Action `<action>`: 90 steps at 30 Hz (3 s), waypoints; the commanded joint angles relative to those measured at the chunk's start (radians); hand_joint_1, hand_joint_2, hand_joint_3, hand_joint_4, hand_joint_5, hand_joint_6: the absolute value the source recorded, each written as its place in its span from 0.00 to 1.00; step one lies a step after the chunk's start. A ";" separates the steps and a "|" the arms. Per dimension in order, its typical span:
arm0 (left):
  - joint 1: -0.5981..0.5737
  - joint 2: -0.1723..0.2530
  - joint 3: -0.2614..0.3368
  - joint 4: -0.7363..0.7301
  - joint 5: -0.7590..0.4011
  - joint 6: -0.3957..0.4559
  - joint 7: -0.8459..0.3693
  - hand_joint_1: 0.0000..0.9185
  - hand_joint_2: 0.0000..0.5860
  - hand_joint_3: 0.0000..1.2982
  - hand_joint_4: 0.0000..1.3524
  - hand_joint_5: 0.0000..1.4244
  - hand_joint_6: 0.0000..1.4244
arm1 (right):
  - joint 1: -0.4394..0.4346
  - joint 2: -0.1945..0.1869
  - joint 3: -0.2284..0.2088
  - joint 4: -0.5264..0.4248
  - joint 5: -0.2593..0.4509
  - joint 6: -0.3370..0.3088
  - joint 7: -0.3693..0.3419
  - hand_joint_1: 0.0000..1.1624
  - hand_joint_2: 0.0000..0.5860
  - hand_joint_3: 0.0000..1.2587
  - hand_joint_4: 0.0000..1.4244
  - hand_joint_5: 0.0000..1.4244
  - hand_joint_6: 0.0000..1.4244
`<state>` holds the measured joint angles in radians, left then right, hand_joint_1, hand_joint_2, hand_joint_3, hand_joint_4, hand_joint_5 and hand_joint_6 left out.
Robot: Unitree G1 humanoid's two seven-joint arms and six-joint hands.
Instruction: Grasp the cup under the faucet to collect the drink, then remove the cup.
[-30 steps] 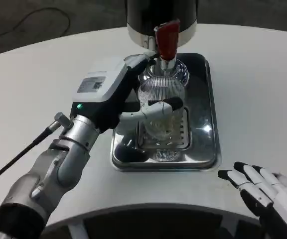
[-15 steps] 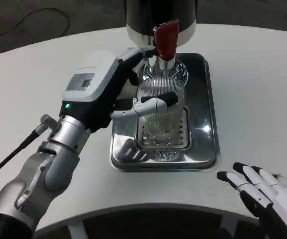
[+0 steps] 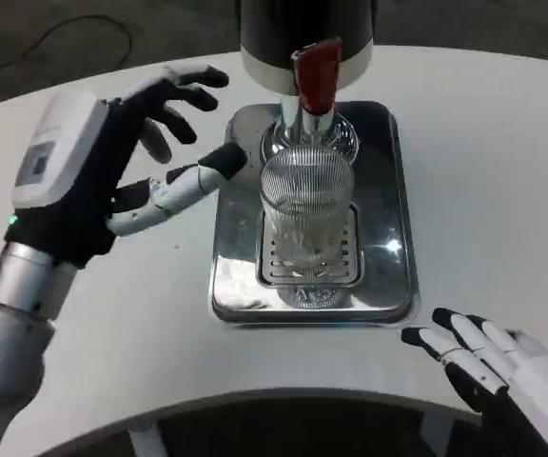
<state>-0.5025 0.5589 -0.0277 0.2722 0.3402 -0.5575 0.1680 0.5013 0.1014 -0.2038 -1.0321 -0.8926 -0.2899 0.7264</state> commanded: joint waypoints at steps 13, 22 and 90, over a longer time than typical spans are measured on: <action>-0.031 0.104 0.181 -0.091 -0.924 0.438 -0.899 0.00 0.22 0.14 0.11 0.18 0.11 | -0.022 0.017 0.088 -0.015 -0.069 0.056 0.002 0.26 0.77 0.09 0.00 0.00 0.00; -0.120 0.098 0.248 -0.153 -1.015 0.710 -0.953 0.00 0.20 0.15 0.10 0.19 0.12 | -0.013 0.015 0.097 -0.015 -0.076 0.065 -0.009 0.26 0.77 0.09 0.00 0.00 0.00; -0.534 -0.170 0.058 0.217 -0.617 0.638 -1.013 0.00 0.14 0.15 0.11 0.18 0.13 | -0.013 0.025 0.129 -0.015 -0.034 0.121 -0.029 0.26 0.77 0.10 0.00 0.00 0.00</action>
<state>-1.0350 0.3836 0.0501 0.4830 -0.3007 0.1012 -0.8209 0.4997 0.1017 -0.0915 -1.0322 -0.9380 -0.1916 0.6965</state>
